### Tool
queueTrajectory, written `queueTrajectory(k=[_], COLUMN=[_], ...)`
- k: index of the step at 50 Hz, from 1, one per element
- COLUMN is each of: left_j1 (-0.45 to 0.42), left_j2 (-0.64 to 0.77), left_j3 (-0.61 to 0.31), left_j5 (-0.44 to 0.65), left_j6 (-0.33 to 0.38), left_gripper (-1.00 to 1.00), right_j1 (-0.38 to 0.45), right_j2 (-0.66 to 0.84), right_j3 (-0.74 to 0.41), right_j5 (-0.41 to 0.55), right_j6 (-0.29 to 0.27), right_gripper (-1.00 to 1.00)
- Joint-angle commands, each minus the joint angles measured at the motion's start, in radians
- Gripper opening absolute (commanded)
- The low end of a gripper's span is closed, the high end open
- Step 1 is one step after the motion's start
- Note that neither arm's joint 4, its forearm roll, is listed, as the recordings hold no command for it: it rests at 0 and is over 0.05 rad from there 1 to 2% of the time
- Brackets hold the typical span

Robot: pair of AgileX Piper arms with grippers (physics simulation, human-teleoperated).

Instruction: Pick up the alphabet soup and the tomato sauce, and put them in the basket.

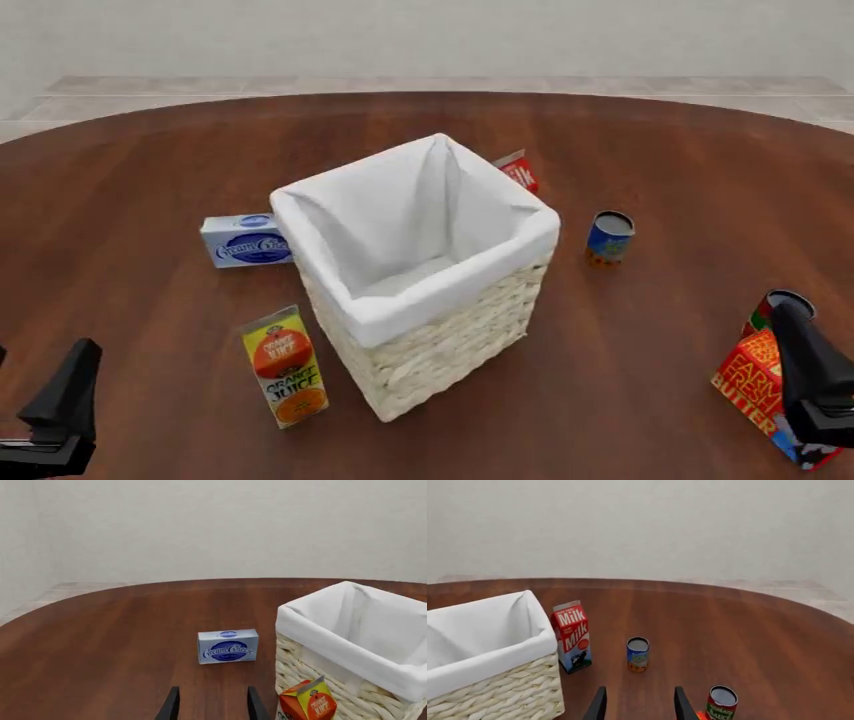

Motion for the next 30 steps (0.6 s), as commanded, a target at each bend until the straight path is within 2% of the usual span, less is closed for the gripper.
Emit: queueTrajectory(k=[1, 10, 13, 16, 21, 26, 30], left_j1=[0.0, 0.0, 0.0, 0.0, 0.0, 0.0, 0.0], left_j2=[0.0, 0.0, 0.0, 0.0, 0.0, 0.0, 0.0], left_j3=[0.0, 0.0, 0.0, 0.0, 0.0, 0.0, 0.0], left_j5=[0.0, 0.0, 0.0, 0.0, 0.0, 0.0, 0.0], left_j6=[0.0, 0.0, 0.0, 0.0, 0.0, 0.0, 0.0], left_gripper=[1.0, 1.0, 1.0, 1.0, 1.0, 1.0, 1.0], right_j1=[-0.003, 0.009, 0.006, 0.017, 0.033, 0.029, 0.024], right_j2=[0.046, 0.108, 0.152, 0.182, 0.233, 0.317, 0.367], right_j3=[-0.119, -0.213, -0.254, -0.297, -0.348, -0.391, -0.419], right_j5=[0.086, 0.168, 0.195, 0.222, 0.249, 0.277, 0.294], right_j6=[0.004, -0.003, -0.042, -0.016, -0.048, -0.019, 0.026], right_gripper=[1.0, 1.0, 1.0, 1.0, 1.0, 1.0, 1.0])
